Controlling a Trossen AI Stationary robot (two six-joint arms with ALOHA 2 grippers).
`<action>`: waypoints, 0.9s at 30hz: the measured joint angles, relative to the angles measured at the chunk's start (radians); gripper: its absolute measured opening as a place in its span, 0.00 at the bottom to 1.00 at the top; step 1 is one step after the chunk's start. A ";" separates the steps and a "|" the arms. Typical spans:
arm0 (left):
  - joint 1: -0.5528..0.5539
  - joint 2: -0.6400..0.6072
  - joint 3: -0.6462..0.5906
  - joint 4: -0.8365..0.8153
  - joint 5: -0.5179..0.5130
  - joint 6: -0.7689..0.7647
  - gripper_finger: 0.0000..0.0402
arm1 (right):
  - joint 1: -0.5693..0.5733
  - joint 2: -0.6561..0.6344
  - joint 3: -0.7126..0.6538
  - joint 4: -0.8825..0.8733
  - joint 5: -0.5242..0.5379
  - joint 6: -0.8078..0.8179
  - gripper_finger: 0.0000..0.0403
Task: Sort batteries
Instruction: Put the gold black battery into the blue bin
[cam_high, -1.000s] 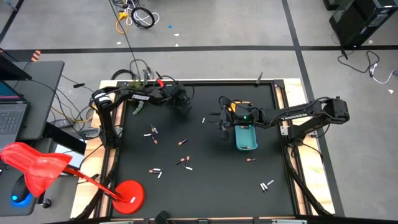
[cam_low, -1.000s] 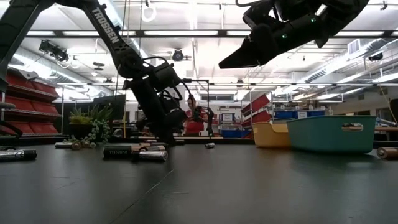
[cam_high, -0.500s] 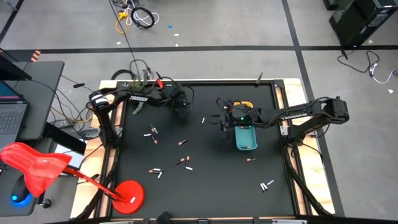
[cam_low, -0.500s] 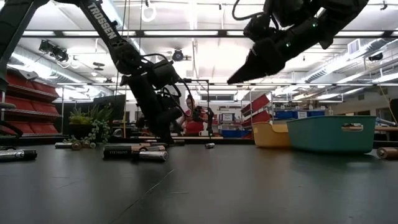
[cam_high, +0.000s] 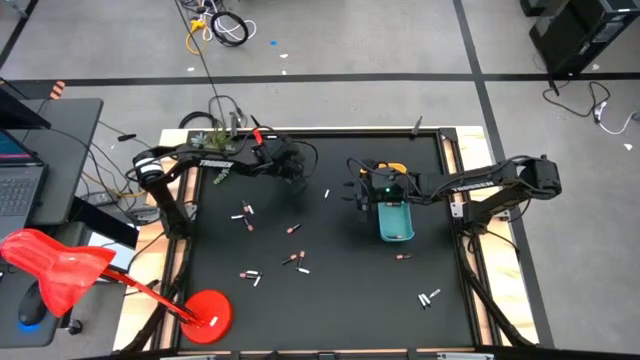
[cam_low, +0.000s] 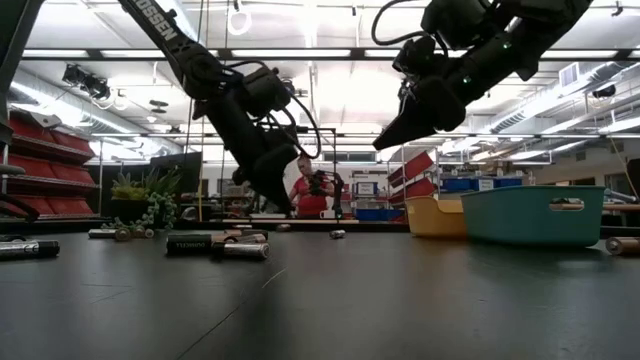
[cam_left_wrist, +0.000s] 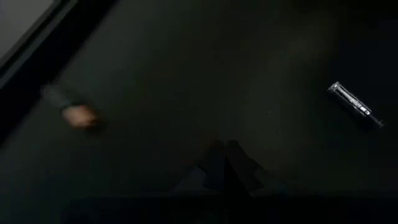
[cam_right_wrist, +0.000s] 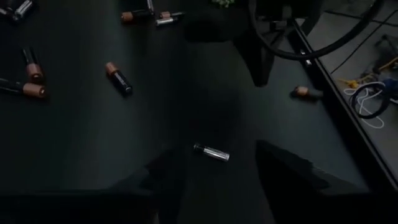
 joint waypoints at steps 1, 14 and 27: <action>0.000 0.000 0.000 0.010 -0.032 -0.001 0.01 | 0.000 0.000 0.000 0.004 0.000 0.001 0.51; 0.179 0.005 0.116 -0.136 -0.242 0.017 0.29 | 0.031 0.000 0.000 0.037 0.024 0.018 0.47; 0.299 0.137 0.304 -0.340 -0.096 0.048 0.42 | 0.035 0.000 0.000 0.121 -0.007 0.003 0.46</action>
